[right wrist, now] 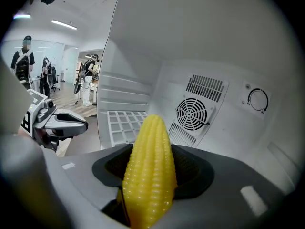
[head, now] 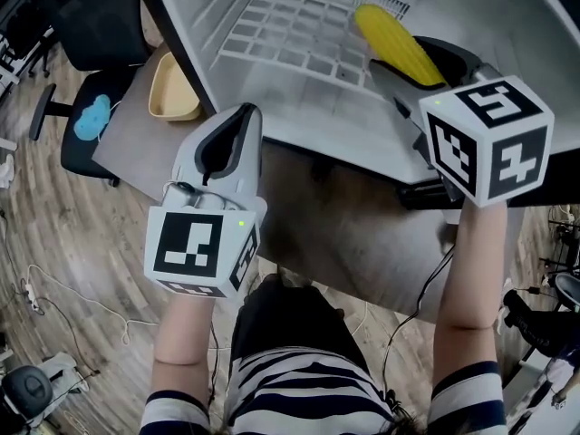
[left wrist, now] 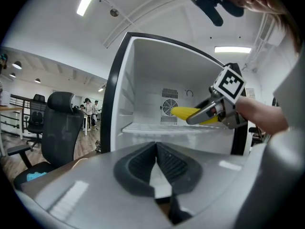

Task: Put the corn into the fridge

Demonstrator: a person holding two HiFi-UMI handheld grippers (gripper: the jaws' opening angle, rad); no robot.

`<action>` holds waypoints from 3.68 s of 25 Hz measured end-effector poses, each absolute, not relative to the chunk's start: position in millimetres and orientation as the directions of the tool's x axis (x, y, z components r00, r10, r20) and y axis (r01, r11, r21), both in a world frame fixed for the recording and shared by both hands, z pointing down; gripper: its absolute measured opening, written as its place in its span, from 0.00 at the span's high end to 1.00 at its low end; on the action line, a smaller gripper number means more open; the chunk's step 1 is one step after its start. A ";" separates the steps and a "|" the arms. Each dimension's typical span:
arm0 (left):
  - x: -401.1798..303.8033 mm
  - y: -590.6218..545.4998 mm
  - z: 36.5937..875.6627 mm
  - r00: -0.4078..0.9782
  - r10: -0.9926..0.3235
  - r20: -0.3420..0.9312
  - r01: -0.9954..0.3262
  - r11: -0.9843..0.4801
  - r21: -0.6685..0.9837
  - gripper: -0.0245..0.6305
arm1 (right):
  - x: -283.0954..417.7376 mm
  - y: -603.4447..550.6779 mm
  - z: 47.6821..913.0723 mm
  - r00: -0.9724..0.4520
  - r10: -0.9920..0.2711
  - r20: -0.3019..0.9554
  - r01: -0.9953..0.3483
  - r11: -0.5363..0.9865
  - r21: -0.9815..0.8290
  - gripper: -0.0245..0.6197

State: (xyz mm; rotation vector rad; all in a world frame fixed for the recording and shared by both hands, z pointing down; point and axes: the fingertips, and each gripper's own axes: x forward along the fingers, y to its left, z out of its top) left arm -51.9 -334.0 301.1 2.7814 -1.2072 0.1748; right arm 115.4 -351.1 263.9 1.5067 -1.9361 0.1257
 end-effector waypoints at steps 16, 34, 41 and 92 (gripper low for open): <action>-43.7 -348.3 320.4 0.673 -0.722 0.158 -0.737 -0.672 0.068 0.96 | 120.3 -364.8 286.3 -0.154 -0.775 0.613 -0.898 0.369 0.241 0.56; -38.0 -347.7 321.8 0.681 -0.712 0.171 -0.729 -0.681 0.065 0.96 | 118.2 -367.3 283.3 -0.168 -0.784 0.597 -0.871 0.402 0.284 0.56; -42.0 -346.0 314.7 0.680 -0.713 0.168 -0.729 -0.681 0.062 0.96 | 117.3 -369.2 276.1 -0.154 -0.811 0.565 -0.870 0.383 0.312 0.55; -72.8 -266.3 222.0 0.581 -0.808 0.102 -0.813 -0.583 0.012 0.96 | 136.4 -196.9 231.0 -0.051 -0.974 0.222 -0.997 0.063 0.045 0.97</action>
